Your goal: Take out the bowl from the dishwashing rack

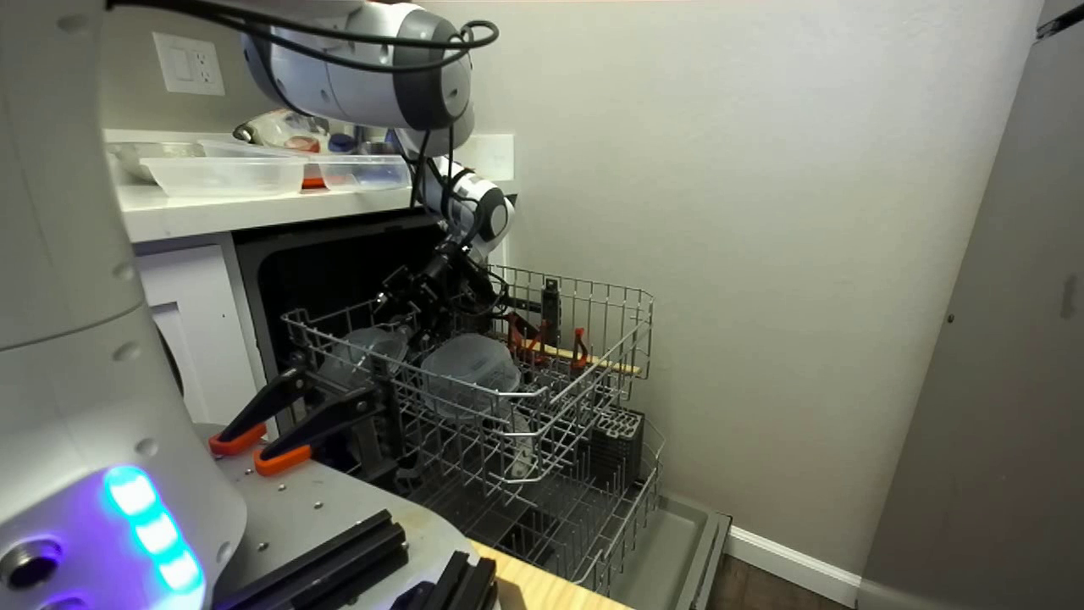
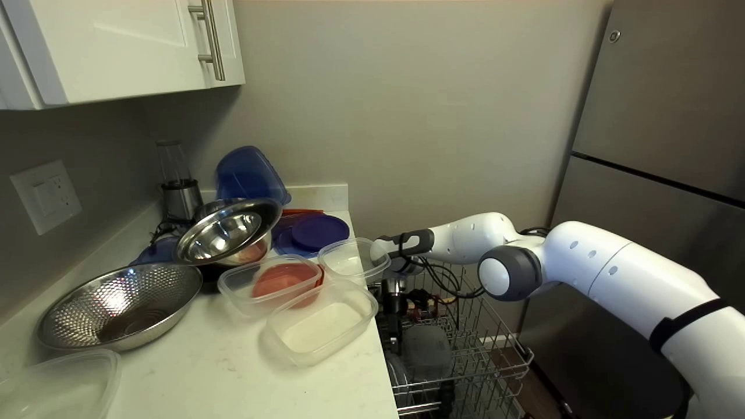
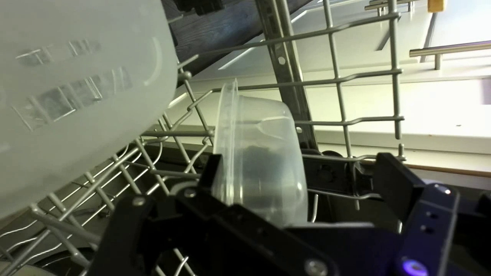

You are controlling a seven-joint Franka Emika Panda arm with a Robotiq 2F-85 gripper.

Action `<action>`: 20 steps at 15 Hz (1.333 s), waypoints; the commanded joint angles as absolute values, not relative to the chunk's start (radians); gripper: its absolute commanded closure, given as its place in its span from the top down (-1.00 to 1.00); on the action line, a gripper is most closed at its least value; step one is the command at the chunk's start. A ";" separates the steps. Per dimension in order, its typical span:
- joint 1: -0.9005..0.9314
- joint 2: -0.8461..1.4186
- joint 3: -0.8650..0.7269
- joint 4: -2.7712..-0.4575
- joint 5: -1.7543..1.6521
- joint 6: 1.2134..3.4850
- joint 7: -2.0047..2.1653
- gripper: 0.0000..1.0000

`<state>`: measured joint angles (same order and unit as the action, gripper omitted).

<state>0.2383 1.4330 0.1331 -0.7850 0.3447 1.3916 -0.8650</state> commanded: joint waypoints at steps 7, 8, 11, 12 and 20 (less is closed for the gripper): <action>0.239 1.471 0.171 -0.747 0.353 1.376 -0.920 1.00; 0.240 1.474 0.174 -0.744 0.352 1.376 -0.920 1.00; 0.244 1.484 0.180 -0.733 0.347 1.376 -0.921 1.00; 0.246 1.487 0.180 -0.728 0.345 1.377 -0.921 1.00; 0.222 1.470 0.267 -0.724 0.271 1.369 -0.973 1.00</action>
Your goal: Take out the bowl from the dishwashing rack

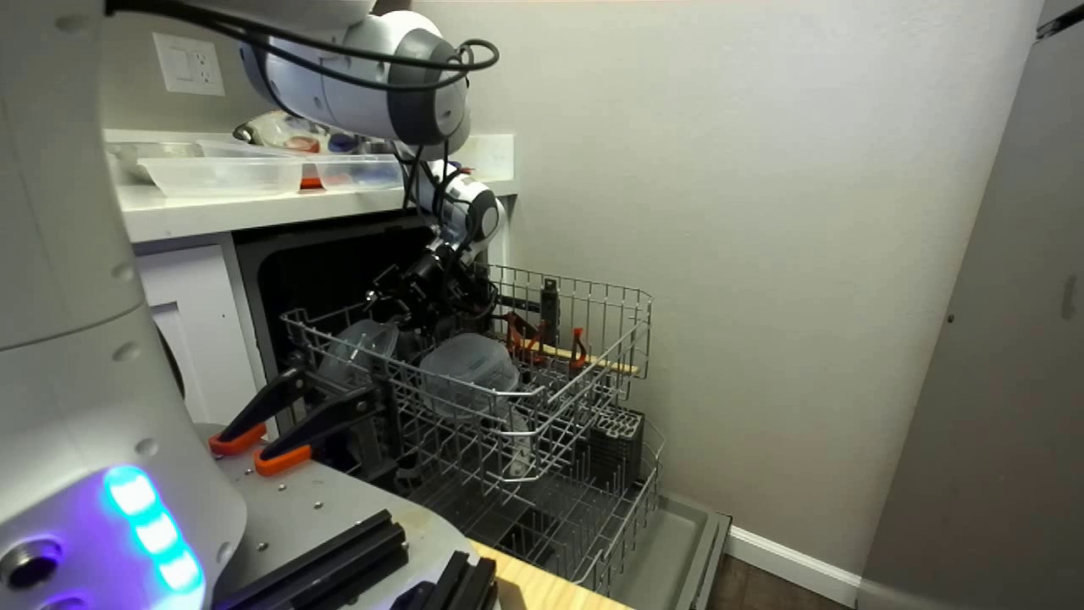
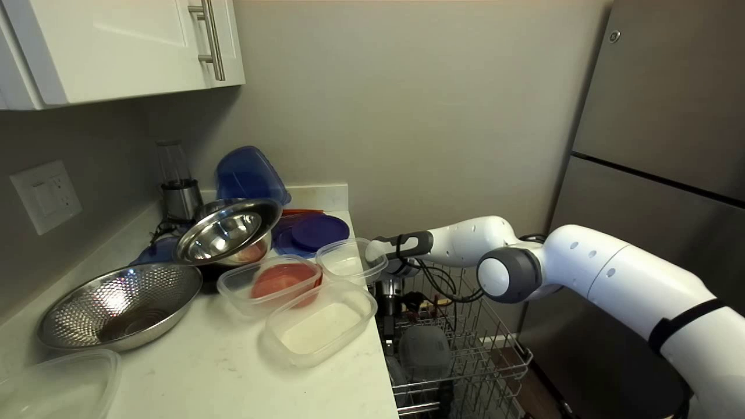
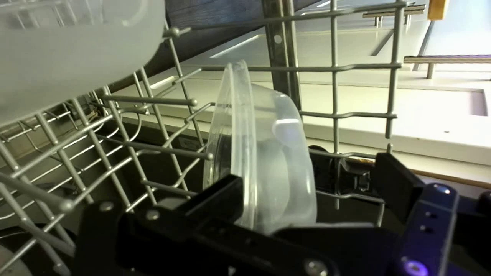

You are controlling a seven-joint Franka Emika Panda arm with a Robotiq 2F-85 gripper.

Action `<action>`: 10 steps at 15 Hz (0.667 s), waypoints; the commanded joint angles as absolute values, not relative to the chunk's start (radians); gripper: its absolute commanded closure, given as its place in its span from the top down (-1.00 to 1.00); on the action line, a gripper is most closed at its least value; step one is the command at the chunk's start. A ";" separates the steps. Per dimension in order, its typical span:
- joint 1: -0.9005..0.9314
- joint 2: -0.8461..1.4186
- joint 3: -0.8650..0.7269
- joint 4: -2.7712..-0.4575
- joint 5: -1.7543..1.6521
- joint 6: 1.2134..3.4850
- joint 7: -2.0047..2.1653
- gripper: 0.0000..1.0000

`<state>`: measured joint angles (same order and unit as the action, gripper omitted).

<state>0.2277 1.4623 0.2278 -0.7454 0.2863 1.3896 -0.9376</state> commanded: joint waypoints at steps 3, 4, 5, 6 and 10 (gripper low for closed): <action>0.227 1.470 0.271 -0.716 0.267 1.367 -0.988 1.00; 0.228 1.470 0.271 -0.716 0.263 1.365 -0.998 1.00; 0.229 1.470 0.271 -0.716 0.260 1.362 -1.009 1.00; 0.230 1.469 0.272 -0.717 0.257 1.359 -1.022 1.00; 0.220 1.469 0.287 -0.714 0.256 1.309 -1.123 1.00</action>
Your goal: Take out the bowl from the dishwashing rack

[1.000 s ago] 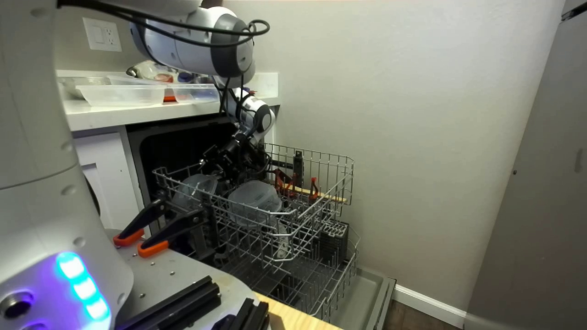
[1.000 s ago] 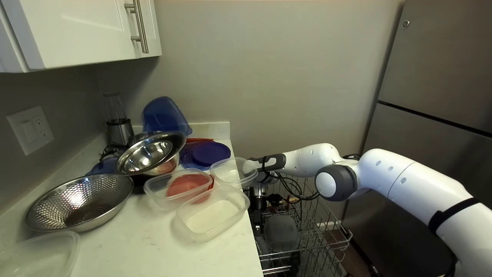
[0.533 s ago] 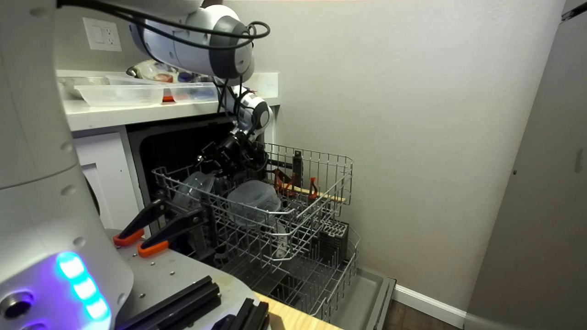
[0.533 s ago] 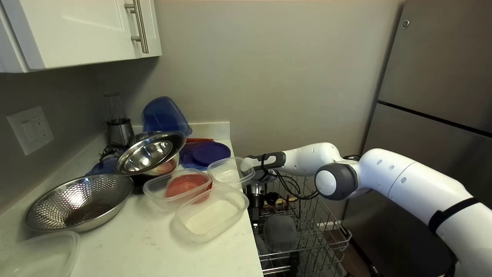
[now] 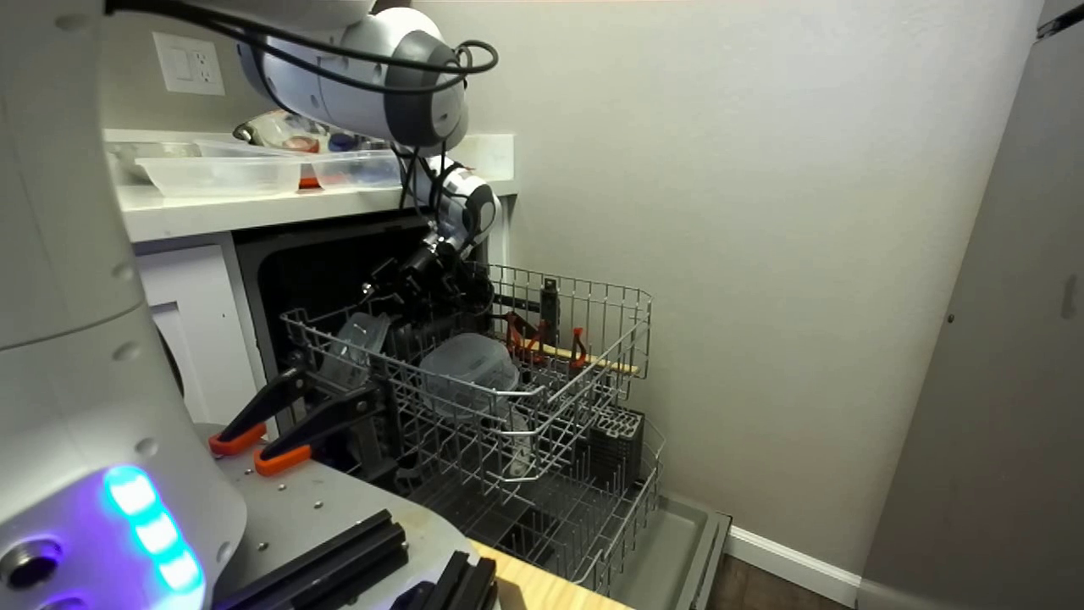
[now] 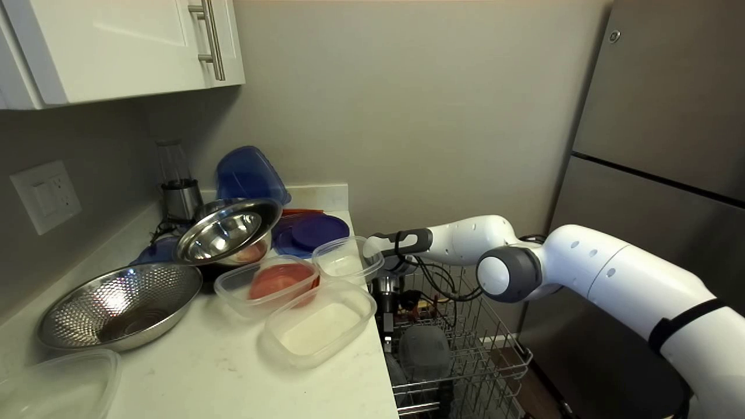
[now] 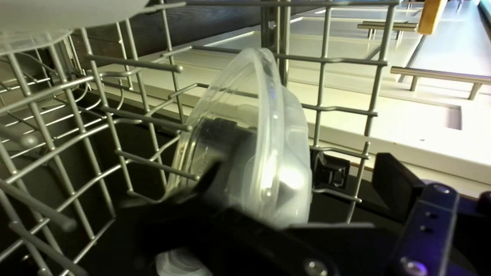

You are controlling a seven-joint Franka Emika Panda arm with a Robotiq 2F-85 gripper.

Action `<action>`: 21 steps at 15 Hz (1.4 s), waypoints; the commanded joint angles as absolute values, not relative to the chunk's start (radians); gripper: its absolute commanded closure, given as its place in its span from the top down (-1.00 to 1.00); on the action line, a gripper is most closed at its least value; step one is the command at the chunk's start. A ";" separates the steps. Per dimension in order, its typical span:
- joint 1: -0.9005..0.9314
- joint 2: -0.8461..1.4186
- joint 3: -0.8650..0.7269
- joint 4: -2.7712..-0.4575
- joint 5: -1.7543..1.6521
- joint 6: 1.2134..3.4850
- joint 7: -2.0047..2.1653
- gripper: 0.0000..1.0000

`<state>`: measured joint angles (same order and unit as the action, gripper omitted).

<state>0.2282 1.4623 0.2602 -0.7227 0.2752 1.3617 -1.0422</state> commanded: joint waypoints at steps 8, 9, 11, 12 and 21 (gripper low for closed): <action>0.217 1.463 0.283 -0.724 0.272 1.251 -1.245 1.00; 0.216 1.463 0.282 -0.725 0.275 1.257 -1.239 1.00; 0.215 1.463 0.277 -0.730 0.280 1.273 -1.222 1.00; 0.214 1.463 0.274 -0.733 0.283 1.281 -1.212 1.00; 0.195 1.468 0.276 -0.736 0.300 1.288 -1.205 -0.33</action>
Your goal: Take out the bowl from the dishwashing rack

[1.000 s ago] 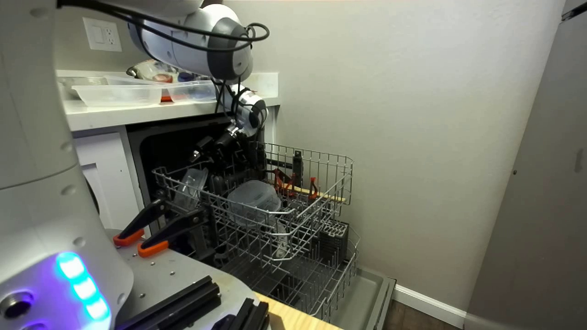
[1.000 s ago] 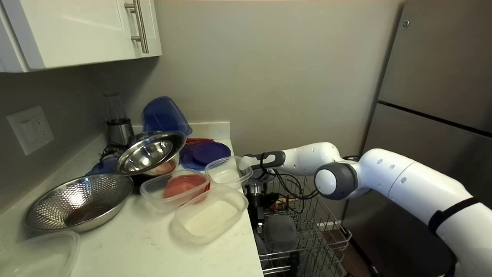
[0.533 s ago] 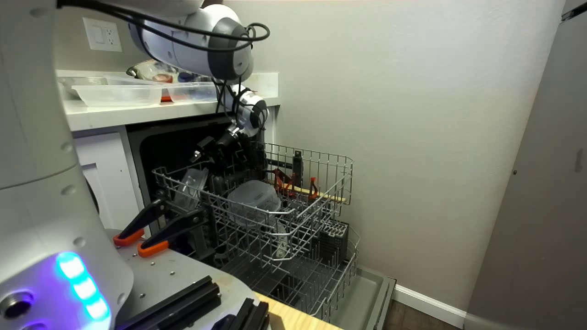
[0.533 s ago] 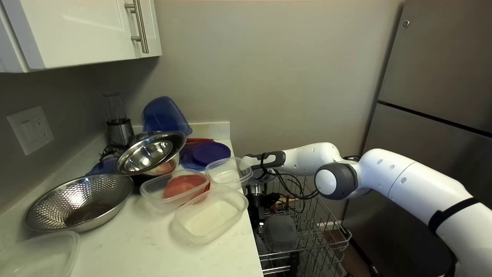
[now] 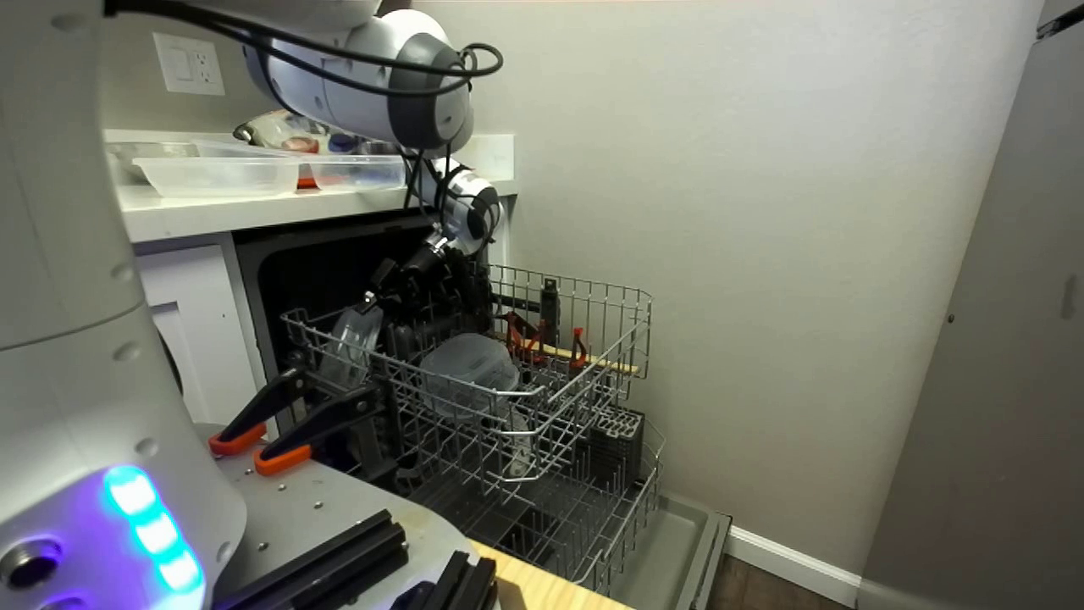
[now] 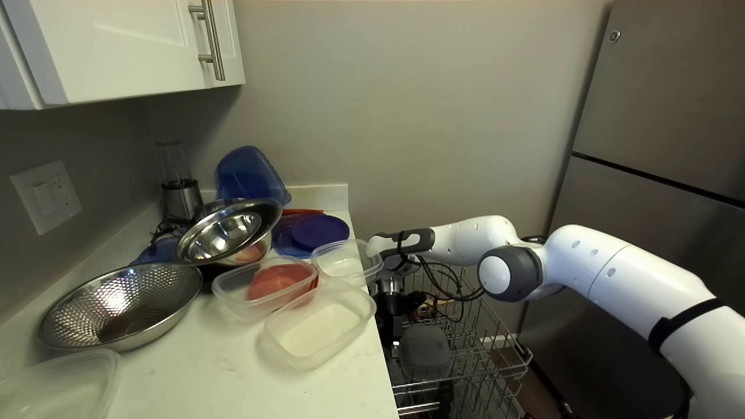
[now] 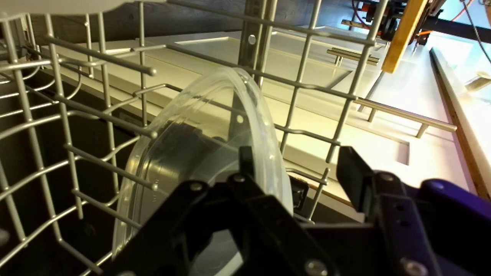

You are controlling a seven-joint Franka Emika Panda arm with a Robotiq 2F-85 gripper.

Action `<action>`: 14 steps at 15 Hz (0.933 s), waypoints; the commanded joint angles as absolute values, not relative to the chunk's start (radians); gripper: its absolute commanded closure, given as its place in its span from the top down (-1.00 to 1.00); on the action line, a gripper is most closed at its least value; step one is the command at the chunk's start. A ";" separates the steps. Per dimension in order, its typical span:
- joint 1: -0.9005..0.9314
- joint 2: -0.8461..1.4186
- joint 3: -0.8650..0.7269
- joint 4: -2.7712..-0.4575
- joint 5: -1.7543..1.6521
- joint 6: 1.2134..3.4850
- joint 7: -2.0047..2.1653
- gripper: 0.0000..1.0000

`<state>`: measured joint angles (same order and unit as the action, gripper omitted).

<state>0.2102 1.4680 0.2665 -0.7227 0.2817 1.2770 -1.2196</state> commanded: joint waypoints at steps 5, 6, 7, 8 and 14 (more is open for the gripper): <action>0.182 1.470 0.285 -0.744 0.339 1.288 -1.182 -0.92; 0.180 1.471 0.286 -0.743 0.345 1.287 -1.181 -0.95; 0.178 1.472 0.287 -0.742 0.350 1.286 -1.180 -0.98; 0.176 1.473 0.287 -0.742 0.354 1.285 -1.181 -0.94; 0.161 1.475 0.288 -0.737 0.372 1.287 -1.180 -0.93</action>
